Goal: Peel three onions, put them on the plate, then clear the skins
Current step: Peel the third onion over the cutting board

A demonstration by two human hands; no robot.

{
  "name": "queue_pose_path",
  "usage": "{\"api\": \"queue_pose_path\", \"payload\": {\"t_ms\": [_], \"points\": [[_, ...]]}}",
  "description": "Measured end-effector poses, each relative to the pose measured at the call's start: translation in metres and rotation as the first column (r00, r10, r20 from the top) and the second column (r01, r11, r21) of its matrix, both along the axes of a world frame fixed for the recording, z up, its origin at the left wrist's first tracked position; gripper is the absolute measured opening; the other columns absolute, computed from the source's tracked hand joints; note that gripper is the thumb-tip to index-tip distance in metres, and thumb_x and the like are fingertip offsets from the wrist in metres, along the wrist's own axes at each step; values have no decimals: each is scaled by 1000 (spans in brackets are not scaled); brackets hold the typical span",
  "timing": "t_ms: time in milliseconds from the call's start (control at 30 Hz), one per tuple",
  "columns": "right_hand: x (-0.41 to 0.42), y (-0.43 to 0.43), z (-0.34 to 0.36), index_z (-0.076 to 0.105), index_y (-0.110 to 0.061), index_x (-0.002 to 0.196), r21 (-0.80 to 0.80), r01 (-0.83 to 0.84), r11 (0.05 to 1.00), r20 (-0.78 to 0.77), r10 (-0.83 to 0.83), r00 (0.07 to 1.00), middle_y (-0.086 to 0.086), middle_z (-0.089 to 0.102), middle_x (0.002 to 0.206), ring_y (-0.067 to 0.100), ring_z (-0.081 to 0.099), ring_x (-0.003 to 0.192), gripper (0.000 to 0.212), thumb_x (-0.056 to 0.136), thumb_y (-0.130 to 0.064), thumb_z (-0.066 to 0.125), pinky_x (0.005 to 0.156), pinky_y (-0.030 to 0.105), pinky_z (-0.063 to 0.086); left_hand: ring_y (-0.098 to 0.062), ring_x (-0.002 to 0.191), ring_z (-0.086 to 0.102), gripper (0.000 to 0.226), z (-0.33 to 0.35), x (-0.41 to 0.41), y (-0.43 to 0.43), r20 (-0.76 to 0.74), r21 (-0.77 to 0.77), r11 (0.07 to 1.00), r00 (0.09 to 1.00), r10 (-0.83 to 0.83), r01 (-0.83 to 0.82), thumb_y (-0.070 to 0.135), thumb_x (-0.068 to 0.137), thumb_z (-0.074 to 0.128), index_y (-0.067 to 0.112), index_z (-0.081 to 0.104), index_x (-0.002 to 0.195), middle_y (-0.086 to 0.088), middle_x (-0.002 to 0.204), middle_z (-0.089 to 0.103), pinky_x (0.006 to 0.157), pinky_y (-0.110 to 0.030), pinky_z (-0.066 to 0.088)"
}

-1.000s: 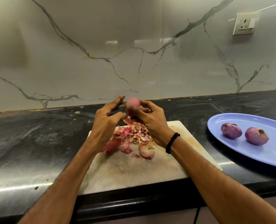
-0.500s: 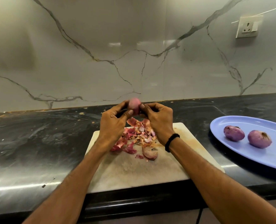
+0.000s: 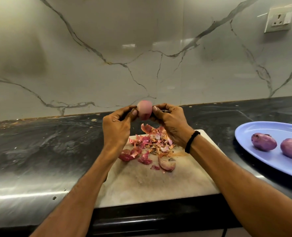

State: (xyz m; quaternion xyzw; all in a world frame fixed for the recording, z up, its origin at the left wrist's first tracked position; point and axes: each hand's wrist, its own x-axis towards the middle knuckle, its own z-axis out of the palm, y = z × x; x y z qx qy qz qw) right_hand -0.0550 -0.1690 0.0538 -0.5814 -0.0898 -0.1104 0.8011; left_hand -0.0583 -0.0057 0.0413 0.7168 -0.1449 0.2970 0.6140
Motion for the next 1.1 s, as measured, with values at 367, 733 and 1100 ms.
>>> {"api": "queue_pose_path", "payload": {"t_ms": [367,733,1100], "points": [[0,-4,-2,56,5,119,130,-217,967,-123,233,965,21,65,107,24,63,86,50,88,-33,64,71,30,59,-2,65,62,12,12,10,-10,-56,-54,998,998,23,-26,9,93,70,12,81,97,6,73,74,65,-23,54],[-1,2,-6,63,-3,120,-198,-188,962,48,201,978,18,67,114,20,68,89,57,77,-40,74,88,37,57,-26,76,74,19,21,17,-11,-283,-129,979,952,117,-159,8,82,72,18,76,68,-6,73,75,75,-41,63],[5,7,-20,52,-12,127,-550,457,699,589,-63,806,5,53,126,14,54,112,68,69,-17,88,88,9,48,-28,69,74,16,12,10,-10,-505,-214,973,862,-33,-88,-4,87,56,-4,71,89,-21,86,74,68,-38,64]]}}
